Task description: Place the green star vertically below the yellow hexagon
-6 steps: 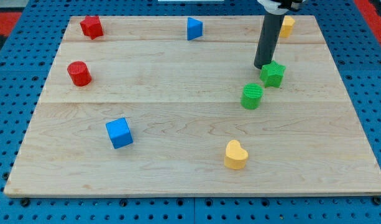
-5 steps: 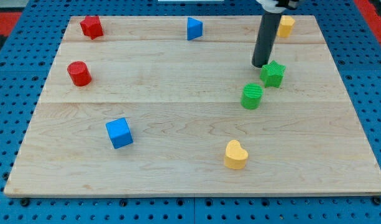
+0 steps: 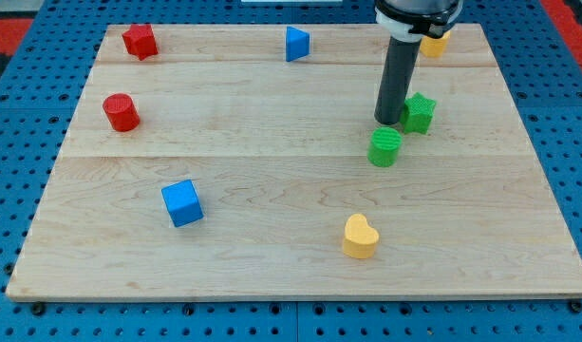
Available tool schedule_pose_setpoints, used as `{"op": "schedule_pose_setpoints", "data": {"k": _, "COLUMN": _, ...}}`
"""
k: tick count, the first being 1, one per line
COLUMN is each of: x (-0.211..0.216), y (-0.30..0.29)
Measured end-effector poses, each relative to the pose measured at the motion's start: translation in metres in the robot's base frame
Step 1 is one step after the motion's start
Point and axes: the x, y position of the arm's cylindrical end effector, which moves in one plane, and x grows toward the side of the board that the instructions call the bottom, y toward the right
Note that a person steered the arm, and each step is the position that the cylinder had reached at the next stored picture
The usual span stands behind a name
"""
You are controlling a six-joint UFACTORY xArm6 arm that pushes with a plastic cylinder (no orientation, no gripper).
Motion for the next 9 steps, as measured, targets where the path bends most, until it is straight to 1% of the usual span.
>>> {"op": "schedule_pose_setpoints", "data": {"k": 1, "x": -0.006, "y": 0.011}}
{"op": "schedule_pose_setpoints", "data": {"k": 2, "x": -0.014, "y": 0.037}}
{"op": "schedule_pose_setpoints", "data": {"k": 3, "x": -0.014, "y": 0.043}}
{"op": "schedule_pose_setpoints", "data": {"k": 4, "x": -0.014, "y": 0.041}}
{"op": "schedule_pose_setpoints", "data": {"k": 5, "x": -0.024, "y": -0.001}}
{"op": "schedule_pose_setpoints", "data": {"k": 6, "x": -0.037, "y": -0.010}}
{"op": "schedule_pose_setpoints", "data": {"k": 7, "x": -0.039, "y": 0.001}}
{"op": "schedule_pose_setpoints", "data": {"k": 8, "x": -0.062, "y": 0.011}}
{"op": "schedule_pose_setpoints", "data": {"k": 9, "x": -0.069, "y": 0.015}}
